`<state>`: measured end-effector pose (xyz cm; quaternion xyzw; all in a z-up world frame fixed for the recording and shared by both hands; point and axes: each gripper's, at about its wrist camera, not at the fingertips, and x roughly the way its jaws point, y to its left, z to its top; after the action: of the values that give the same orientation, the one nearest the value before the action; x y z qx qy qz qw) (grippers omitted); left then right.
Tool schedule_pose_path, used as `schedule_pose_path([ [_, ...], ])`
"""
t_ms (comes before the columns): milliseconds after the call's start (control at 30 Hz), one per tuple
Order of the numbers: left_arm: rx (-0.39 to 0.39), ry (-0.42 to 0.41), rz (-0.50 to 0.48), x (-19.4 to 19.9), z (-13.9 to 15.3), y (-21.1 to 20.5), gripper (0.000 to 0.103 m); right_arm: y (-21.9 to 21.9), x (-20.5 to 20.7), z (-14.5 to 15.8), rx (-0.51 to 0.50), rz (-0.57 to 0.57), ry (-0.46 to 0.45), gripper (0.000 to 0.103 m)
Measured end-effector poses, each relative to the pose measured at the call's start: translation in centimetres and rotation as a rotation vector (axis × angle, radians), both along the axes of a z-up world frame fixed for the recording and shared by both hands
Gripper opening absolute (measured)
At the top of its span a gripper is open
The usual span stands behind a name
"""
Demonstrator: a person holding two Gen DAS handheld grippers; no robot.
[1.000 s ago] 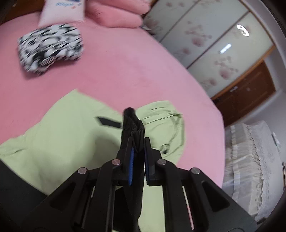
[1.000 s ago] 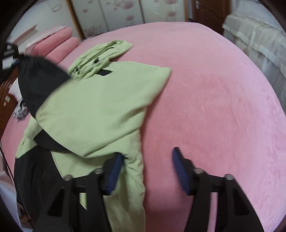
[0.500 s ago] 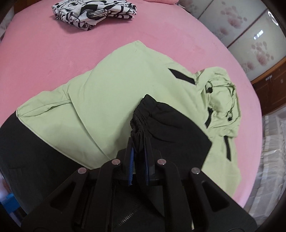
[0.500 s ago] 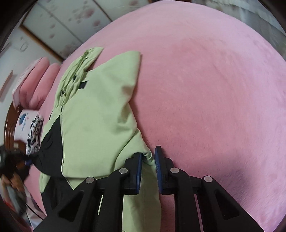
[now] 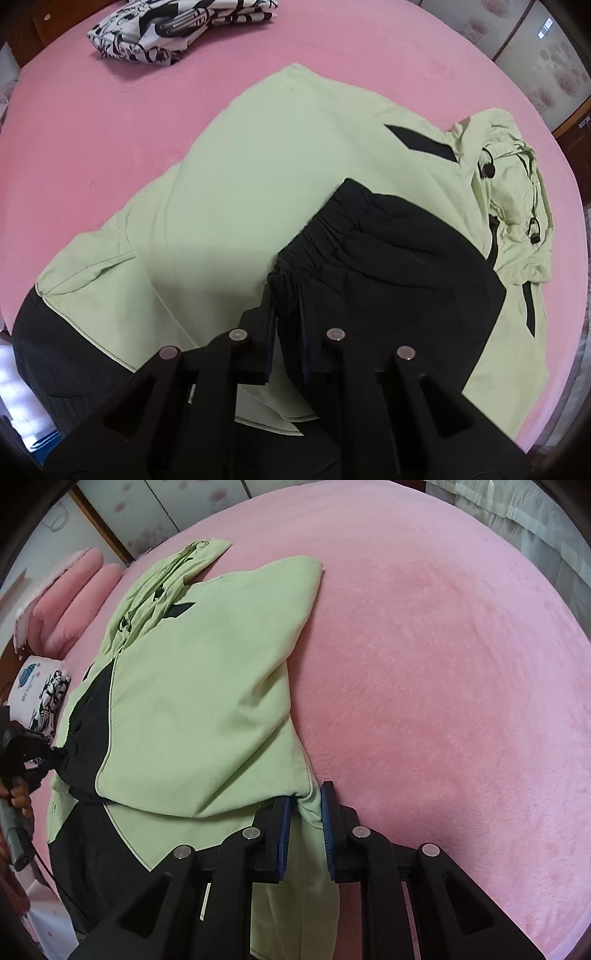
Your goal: Fold large clothes
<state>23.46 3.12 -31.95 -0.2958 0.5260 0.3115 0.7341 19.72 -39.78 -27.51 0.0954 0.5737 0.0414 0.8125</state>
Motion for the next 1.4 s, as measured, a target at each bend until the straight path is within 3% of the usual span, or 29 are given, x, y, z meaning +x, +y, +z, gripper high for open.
schedule_pose_path([
  [133,-0.020,0.008,-0.013,-0.8,0.5,0.6,0.017,-1.0,-0.8,1.3,-0.001,-0.049,0.050,0.017],
  [233,0.020,0.027,-0.002,-1.9,1.8,0.7,0.027,-1.4,-1.8,3.0,-0.012,-0.081,0.017,0.017],
  [433,0.292,0.073,-0.138,-3.6,5.9,-2.5,0.027,0.7,-2.5,6.2,0.089,-0.021,-0.066,0.017],
  [500,0.254,0.016,-0.215,-4.1,6.8,-4.1,0.027,2.5,-1.8,6.2,0.142,0.041,-0.065,0.016],
  [567,0.123,-0.059,-0.331,-4.4,7.1,-6.8,0.027,5.0,-1.0,5.9,0.203,0.120,-0.047,0.011],
  [667,0.011,-0.058,-0.442,-3.5,6.7,-10.6,0.027,8.8,0.2,5.2,0.224,0.193,-0.023,0.008],
  [700,-0.001,-0.060,-0.473,-3.2,6.5,-11.9,0.025,9.7,0.5,4.9,0.237,0.212,-0.012,0.007],
  [800,-0.035,-0.044,-0.562,-1.8,5.3,-15.9,0.001,11.9,1.4,3.6,0.255,0.239,0.025,0.003],
  [867,-0.081,0.001,-0.597,-0.7,3.7,-17.9,0.000,12.1,1.8,2.6,0.225,0.225,0.056,0.003],
  [933,-0.097,0.035,-0.597,0.0,2.2,-18.5,0.000,11.5,2.3,1.7,0.197,0.195,0.077,0.003],
  [1000,-0.055,0.091,-0.572,0.2,1.2,-18.0,0.000,9.7,2.5,1.2,0.149,0.156,0.074,0.003],
  [1133,0.254,0.277,-0.538,-0.5,0.2,-14.7,0.000,5.2,2.3,1.1,-0.021,0.106,0.048,0.003],
  [1167,0.291,0.297,-0.530,-0.9,0.1,-13.7,0.000,3.7,2.1,1.2,-0.063,0.099,0.039,0.003],
  [1267,0.306,0.325,-0.466,-2.3,0.2,-10.1,0.000,1.0,1.6,1.5,-0.094,0.069,0.033,0.002],
  [1333,0.288,0.336,-0.409,-3.3,0.3,-8.0,0.000,0.0,1.4,1.6,-0.201,0.041,0.035,0.002],
  [1400,0.234,0.280,-0.355,-4.1,1.2,-6.9,0.000,-1.4,1.1,2.0,-0.162,0.002,0.020,0.002],
])
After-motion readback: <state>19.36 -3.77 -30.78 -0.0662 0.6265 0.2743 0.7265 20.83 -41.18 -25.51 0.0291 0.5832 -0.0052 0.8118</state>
